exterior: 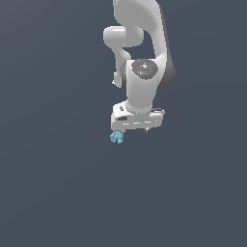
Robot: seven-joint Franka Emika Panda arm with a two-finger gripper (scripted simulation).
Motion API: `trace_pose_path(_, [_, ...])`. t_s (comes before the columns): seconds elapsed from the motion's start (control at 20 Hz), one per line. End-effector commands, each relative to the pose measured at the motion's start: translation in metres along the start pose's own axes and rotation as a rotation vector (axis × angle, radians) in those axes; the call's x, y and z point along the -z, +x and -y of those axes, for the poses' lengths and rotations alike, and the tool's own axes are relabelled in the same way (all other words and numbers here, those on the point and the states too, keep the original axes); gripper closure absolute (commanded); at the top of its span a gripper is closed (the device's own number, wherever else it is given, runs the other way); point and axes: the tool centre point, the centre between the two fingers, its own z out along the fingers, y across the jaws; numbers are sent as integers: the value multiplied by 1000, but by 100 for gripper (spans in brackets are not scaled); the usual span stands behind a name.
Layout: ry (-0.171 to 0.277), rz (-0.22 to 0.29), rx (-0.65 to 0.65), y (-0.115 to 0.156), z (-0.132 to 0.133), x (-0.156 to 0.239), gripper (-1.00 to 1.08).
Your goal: Pick up the object and move it to a goal position.
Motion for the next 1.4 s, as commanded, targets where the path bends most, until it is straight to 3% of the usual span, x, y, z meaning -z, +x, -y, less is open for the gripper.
trace_pose_path(0.0, [0,0,0,0,0,0,-92])
trace_pose_path(0.85, [-21,-6,15,-3,-3,2,-92])
trace_pose_path(1.35, [-2,-9,-123,-26,-32,-31,-92])
